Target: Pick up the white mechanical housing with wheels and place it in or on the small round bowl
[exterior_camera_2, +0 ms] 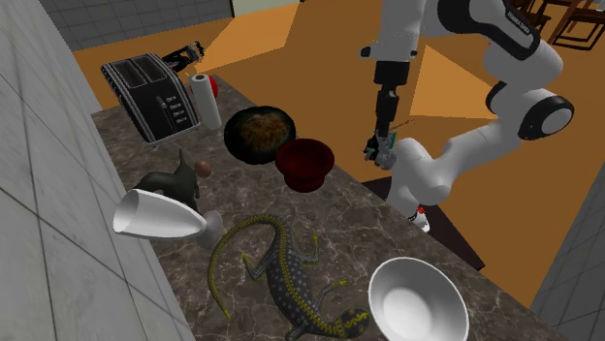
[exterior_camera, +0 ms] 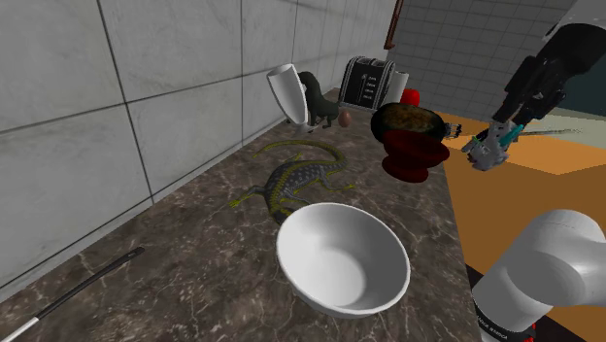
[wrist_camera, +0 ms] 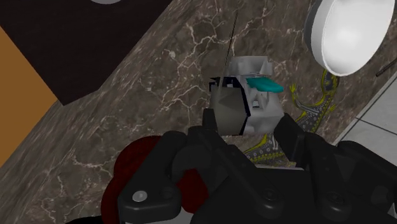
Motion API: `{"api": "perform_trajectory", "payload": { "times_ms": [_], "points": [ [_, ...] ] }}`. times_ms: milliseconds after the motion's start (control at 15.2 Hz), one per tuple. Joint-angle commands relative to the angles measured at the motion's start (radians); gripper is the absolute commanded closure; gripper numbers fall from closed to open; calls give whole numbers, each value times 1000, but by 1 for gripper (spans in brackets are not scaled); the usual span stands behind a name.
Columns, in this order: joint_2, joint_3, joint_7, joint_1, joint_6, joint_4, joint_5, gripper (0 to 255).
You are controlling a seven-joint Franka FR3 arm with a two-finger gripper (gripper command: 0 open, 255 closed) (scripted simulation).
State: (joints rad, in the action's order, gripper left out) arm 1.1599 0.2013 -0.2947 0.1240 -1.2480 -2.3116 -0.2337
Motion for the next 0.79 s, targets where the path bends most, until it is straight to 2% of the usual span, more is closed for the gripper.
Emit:
{"api": "perform_trajectory", "payload": {
  "times_ms": [0, 726],
  "points": [
    [-63, 22, 22, -12, -28, 32, 16, 255],
    [-468, 172, 156, -102, -153, 292, 54, 255]
  ]
}}
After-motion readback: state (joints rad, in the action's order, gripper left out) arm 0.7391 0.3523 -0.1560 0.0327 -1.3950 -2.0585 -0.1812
